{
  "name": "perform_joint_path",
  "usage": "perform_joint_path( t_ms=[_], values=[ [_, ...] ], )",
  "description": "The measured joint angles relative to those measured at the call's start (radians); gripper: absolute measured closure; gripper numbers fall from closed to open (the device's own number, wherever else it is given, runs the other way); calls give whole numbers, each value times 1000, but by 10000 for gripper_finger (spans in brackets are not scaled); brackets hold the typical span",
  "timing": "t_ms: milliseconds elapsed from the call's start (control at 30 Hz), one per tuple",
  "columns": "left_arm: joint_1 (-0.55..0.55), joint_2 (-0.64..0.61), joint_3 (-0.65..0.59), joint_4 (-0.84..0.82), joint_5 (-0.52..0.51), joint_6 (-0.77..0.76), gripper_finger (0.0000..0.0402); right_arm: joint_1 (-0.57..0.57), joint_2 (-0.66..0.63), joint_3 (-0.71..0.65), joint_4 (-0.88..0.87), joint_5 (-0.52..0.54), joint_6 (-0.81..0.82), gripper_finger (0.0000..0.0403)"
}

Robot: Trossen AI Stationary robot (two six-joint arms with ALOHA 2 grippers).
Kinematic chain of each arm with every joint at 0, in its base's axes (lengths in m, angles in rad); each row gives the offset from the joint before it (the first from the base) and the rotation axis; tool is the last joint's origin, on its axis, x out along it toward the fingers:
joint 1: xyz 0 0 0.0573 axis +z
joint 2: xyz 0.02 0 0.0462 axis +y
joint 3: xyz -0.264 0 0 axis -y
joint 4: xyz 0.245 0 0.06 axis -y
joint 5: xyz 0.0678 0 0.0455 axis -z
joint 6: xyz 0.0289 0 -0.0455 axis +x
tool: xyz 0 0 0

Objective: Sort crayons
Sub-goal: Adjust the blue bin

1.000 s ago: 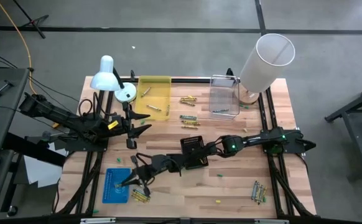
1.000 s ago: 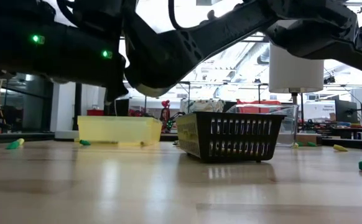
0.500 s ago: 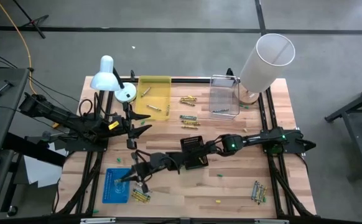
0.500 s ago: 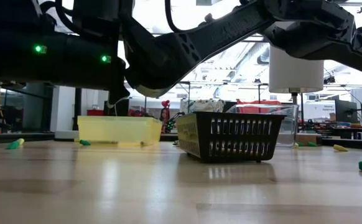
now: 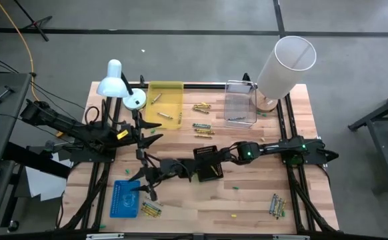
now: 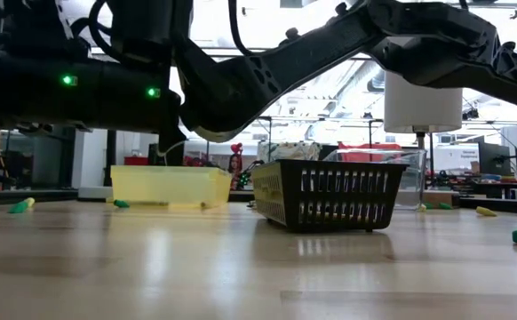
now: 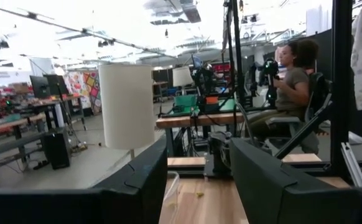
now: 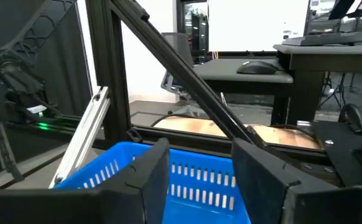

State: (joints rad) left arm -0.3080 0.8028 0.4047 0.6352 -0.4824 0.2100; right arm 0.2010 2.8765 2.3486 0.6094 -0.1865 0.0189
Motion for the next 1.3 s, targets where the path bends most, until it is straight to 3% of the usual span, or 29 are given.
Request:
perform_joint_path(
  t_ms=[133,367,533,633,767,1033,1167,1300],
  values=[
    [0,0,0,-36,0,-33,241,-29,-2,0,-49,-70,1,234],
    [-47,-28,0,-40,0,-68,241,-113,-38,-1,-200,-299,70,233],
    [-98,-83,0,-69,0,-43,241,-140,-87,-1,-403,-355,-23,233],
    [-127,-115,0,-105,-16,-44,241,-138,-135,-1,-615,-335,-153,233],
    [-160,-145,0,-122,-39,-49,241,-136,-205,-1,-940,-231,-316,233],
    [-207,-153,0,-123,-41,-49,241,-153,-310,-6,-1472,-113,-413,233],
    [-225,-153,0,-123,-64,-49,241,-157,-420,-91,-1581,-13,-413,233],
    [-244,-153,0,-123,-79,-39,241,-157,-636,-335,-1556,110,-378,233]
  ],
)
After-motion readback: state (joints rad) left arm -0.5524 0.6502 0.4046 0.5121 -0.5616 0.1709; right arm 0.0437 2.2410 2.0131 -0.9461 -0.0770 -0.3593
